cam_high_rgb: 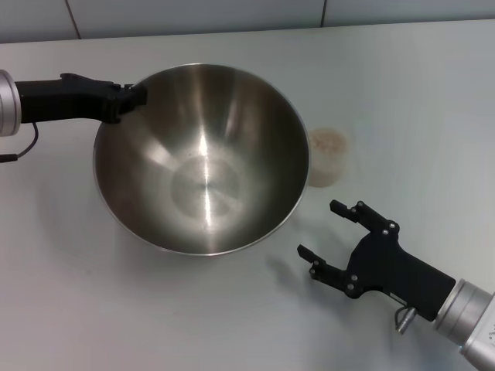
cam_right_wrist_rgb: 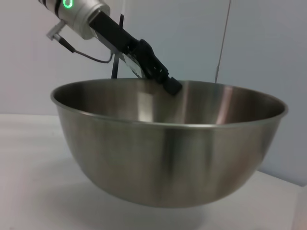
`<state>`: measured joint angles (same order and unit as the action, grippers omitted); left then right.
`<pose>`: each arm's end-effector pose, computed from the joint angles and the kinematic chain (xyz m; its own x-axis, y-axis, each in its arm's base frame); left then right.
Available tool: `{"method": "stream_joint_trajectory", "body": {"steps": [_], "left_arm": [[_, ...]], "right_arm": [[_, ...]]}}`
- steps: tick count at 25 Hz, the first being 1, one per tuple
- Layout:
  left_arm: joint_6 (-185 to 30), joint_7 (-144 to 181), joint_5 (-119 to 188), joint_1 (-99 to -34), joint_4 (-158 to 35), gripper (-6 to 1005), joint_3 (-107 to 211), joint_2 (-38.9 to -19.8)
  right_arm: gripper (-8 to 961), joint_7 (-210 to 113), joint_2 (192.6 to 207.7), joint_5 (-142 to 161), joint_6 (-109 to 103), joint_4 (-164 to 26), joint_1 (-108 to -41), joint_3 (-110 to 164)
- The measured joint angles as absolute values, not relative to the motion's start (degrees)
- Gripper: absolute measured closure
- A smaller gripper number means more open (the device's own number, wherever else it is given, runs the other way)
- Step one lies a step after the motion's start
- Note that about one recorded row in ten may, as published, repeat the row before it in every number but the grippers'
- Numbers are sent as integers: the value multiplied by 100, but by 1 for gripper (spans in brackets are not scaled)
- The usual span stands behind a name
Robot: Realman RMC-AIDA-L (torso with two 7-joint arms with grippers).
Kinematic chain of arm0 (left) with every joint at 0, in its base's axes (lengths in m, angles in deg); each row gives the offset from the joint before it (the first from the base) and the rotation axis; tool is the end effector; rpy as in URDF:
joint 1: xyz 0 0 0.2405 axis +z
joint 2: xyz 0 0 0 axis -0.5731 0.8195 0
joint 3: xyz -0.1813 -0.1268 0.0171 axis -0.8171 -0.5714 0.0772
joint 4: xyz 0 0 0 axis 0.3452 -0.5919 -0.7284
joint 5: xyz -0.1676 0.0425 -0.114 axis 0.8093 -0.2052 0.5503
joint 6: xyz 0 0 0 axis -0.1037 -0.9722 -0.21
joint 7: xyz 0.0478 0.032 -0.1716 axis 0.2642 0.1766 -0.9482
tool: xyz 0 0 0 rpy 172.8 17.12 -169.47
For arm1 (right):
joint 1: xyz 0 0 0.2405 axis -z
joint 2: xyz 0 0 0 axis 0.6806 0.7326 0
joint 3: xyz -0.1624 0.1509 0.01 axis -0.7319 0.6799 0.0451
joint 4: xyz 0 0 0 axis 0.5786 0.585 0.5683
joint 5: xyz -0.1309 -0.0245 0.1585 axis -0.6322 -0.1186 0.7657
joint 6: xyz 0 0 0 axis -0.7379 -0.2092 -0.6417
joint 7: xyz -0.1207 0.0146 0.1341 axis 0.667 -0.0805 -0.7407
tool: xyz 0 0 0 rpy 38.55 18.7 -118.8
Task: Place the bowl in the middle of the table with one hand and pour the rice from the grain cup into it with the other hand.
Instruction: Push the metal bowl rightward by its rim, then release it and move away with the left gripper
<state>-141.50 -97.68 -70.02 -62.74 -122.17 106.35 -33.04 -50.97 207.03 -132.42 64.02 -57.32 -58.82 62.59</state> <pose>-0.1904 0.3820 0.0154 0.7433 0.5218 0.4185 0.6569 -0.6876 -0.3095 0.2670 0.2355 -0.1018 0.8527 0.0510 -0.5199 -0.3256 -0.7265 -0.6052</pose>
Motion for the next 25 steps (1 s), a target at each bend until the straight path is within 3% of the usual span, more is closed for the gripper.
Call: {"method": "stream_joint_trajectory", "body": {"steps": [25], "left_arm": [[-13459,-9363,-6952,-6539,-11323,843,10775,-3307]], "right_arm": [[144,-5065,20700,-13242,6408,-5699,-5904,6272]]}}
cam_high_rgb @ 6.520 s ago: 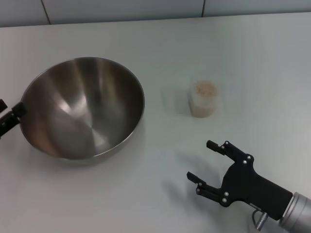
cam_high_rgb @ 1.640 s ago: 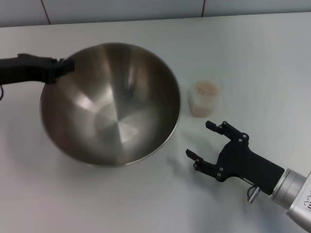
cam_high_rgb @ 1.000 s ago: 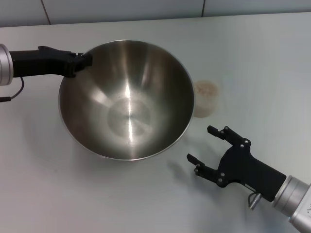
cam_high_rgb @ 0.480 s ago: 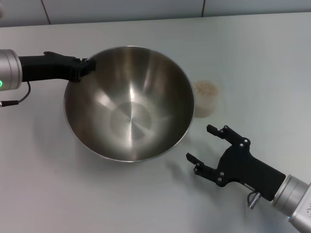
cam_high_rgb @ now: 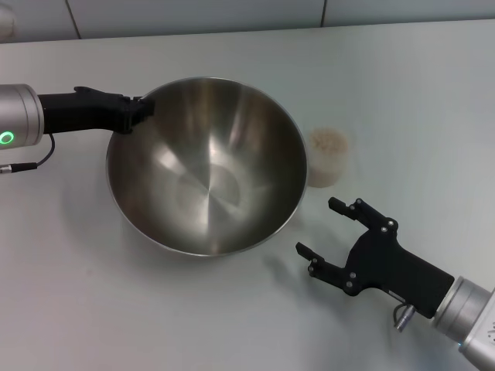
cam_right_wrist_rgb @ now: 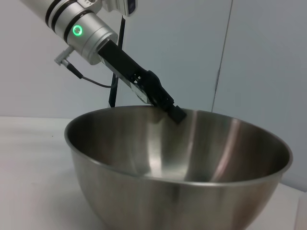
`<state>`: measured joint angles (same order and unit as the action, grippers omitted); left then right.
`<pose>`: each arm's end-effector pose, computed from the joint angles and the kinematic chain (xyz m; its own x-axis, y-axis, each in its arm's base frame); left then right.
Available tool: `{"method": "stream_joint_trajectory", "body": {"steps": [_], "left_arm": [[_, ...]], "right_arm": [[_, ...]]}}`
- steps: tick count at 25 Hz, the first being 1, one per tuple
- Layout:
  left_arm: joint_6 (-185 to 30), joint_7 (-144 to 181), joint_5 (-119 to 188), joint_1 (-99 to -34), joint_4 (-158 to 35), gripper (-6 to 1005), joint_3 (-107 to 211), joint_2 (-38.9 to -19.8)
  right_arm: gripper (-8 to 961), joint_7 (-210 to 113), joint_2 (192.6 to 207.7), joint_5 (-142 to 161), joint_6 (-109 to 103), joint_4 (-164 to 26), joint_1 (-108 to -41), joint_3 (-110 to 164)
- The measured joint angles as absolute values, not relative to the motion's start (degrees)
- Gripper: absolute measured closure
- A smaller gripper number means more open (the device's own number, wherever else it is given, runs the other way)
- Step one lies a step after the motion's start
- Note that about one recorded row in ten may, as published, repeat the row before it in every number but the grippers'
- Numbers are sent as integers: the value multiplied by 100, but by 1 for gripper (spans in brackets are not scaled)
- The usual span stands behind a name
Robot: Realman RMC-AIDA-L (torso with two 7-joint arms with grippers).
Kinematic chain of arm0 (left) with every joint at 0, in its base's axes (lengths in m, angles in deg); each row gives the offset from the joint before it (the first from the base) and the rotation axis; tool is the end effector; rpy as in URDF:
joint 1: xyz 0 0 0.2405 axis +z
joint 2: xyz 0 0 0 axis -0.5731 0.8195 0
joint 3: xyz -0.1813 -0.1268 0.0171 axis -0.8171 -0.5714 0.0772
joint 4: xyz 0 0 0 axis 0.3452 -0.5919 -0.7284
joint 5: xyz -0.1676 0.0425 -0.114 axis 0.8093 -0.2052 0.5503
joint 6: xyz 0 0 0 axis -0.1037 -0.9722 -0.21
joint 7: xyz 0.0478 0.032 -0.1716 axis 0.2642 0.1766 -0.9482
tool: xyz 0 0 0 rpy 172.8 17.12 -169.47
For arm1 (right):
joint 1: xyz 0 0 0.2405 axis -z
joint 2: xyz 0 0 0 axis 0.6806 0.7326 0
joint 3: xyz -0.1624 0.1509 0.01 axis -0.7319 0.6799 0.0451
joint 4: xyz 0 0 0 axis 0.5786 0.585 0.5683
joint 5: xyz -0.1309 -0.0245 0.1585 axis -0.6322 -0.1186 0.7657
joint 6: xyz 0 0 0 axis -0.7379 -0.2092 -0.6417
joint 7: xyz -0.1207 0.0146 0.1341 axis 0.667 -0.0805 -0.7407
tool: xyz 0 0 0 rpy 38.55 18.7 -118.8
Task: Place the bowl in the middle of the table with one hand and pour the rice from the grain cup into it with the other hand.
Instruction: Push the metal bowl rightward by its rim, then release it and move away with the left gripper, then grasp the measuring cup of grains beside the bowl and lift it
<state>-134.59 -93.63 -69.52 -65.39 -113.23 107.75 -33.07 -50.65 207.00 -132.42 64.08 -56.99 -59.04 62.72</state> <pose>-0.2052 0.3919 -0.0081 0.7385 0.5384 0.4059 0.6682 -0.6651 -0.3335 0.2646 0.2370 -0.1017 0.8510 0.0611 -0.5215 -0.3203 -0.7267 -0.6077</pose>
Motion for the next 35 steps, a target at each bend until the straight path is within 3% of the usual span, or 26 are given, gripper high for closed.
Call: {"method": "stream_joint_trajectory", "body": {"steps": [16,28,35], "left_arm": [[-13351,-8865,-6763,-6503,-11113,809,10775,-3316],[-13239,-8701,-6358,-6369,-11083,463,10722,-3300],[-13291,-7685,-5078,-5773,-11578,284,10689,-3275]], "right_arm": [[145,-5065,20694,-13242,6406,-5706,-5939,6271],[144,-5065,20694,-13242,6397,-5702,-5951,6271],[144,-5065,20694,-13242,6402,-5700,-5950,6279]]}}
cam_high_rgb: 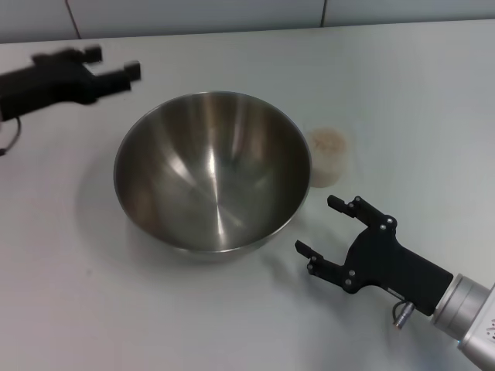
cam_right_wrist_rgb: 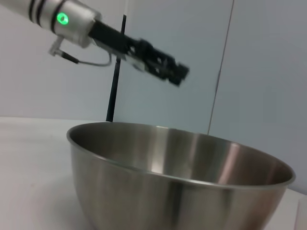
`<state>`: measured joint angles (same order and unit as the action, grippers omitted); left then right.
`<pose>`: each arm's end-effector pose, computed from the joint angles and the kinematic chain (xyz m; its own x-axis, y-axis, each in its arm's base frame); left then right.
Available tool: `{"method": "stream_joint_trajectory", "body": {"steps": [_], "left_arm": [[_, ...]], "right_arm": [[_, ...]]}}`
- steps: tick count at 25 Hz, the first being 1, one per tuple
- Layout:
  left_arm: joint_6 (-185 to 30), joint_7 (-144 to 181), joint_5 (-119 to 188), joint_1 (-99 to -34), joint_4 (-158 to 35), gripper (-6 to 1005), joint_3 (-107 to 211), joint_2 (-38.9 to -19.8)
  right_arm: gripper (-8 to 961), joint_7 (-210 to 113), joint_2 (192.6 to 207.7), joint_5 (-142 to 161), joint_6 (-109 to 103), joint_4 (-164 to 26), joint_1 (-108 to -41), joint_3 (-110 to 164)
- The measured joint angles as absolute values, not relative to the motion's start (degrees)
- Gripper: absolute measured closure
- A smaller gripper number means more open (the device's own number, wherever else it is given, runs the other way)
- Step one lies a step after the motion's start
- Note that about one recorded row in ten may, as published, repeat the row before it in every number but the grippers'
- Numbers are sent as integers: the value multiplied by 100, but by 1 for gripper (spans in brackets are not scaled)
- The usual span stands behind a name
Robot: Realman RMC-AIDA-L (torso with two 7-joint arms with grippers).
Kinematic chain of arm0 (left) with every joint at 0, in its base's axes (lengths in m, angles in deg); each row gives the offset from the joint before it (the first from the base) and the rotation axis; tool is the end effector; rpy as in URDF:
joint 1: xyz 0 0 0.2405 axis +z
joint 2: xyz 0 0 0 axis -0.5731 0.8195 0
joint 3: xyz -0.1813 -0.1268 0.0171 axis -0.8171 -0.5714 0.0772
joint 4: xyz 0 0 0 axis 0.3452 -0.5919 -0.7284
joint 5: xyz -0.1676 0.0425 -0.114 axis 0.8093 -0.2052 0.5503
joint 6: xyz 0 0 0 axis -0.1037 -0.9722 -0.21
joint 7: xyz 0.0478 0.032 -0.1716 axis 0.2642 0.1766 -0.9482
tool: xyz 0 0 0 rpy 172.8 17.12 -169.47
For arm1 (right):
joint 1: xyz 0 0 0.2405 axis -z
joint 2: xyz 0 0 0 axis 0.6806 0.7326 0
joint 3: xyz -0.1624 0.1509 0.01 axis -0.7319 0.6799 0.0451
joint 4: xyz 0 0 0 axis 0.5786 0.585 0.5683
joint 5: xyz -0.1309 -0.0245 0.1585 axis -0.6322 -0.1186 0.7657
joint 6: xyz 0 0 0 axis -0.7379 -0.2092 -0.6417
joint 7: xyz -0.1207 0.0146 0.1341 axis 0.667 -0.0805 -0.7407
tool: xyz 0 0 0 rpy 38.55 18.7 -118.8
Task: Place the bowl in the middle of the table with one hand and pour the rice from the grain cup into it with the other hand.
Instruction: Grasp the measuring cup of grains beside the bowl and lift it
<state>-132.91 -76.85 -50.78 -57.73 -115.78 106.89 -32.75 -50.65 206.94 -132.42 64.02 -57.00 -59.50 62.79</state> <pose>-0.2068 0.3881 0.0292 0.7397 0.3251 0.5892 0.6190 -0.6723 -0.4061 0.2632 0.2395 -0.1013 0.8514 0.0673 -0.5201 -0.3144 -0.7282 -0.6090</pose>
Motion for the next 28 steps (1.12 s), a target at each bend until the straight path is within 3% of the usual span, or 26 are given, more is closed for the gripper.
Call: {"method": "stream_joint_trajectory", "body": {"steps": [3,15,22,28], "left_arm": [[-13565,-6735,-4141,-5441,-11622,195,10673,-3269],[-15620,-4596,-3346,-4301,-11574,193,10561,-3171],[-16632,-4507,-4249,-4072,-11588,193,10393,-3073],[-16861,-4509,-4906,-4107,-11510,193,10273,-3130]], "right_arm": [[144,-5065,20698,-13242,6402,-5695,-5957,6318],[145,-5065,20697,-13242,6412,-5694,-5998,6552],[145,-5065,20686,-13242,6416,-5704,-6010,6569],[145,-5065,20685,-13242,6417,-5701,-5963,6567]]}}
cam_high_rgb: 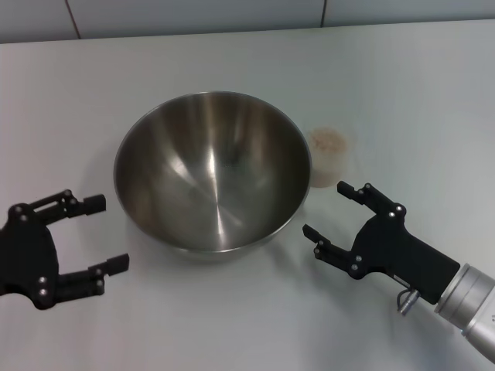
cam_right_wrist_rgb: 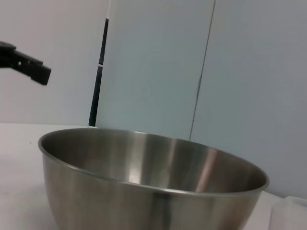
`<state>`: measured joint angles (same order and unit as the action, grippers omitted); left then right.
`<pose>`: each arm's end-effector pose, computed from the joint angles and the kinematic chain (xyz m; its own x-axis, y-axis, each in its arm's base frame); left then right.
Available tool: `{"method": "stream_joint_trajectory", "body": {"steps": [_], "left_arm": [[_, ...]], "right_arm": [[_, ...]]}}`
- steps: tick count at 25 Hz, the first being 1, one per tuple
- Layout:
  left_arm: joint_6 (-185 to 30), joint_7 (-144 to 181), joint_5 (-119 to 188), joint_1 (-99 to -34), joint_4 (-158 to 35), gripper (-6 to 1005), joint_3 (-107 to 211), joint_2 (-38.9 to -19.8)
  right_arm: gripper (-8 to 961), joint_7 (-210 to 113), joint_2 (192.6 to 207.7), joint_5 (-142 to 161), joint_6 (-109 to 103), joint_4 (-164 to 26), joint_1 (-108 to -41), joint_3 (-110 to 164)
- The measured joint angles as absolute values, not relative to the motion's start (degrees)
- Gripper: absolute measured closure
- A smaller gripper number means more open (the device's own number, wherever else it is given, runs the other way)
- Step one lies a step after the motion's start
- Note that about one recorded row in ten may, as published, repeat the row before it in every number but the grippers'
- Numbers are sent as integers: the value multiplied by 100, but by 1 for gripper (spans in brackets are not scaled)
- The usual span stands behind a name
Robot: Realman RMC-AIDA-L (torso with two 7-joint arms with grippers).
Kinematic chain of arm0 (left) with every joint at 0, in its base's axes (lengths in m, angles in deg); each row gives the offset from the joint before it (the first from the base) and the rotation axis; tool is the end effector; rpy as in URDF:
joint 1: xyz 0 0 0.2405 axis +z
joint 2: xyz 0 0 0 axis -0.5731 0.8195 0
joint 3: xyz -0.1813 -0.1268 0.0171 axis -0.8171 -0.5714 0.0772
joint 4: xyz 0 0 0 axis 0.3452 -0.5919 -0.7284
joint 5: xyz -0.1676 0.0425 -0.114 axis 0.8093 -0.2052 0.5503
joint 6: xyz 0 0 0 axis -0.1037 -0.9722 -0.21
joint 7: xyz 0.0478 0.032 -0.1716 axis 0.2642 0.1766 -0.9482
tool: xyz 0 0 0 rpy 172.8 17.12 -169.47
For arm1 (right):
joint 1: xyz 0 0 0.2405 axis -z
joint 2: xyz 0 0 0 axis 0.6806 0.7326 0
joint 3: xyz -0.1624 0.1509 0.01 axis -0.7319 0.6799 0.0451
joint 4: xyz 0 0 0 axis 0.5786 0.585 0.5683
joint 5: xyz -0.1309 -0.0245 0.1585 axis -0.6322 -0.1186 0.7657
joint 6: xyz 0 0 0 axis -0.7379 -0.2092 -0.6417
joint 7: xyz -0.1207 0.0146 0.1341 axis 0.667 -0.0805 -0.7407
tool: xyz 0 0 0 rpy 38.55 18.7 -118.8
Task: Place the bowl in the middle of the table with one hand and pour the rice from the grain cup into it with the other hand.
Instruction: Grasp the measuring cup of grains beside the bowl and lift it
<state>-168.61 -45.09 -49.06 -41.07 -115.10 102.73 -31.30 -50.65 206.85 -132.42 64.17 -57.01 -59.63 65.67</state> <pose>-0.2455 0.2418 0.0257 0.8551 0.0539 0.5157 0.2293 -0.9313 -0.2829 0.2646 0.2478 -0.0937 0.8462 0.0722 -0.5279 -0.3372 -0.6946 -0.6355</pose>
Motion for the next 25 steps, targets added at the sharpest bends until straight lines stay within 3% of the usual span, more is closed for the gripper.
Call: {"method": "stream_joint_trajectory", "body": {"steps": [25], "left_arm": [[-17023,-4475,-5181,-4298,-11151,194,10306,-3237]], "right_arm": [[145,-5155,20721,-13236,5862,-5412,-5610,8075]]}}
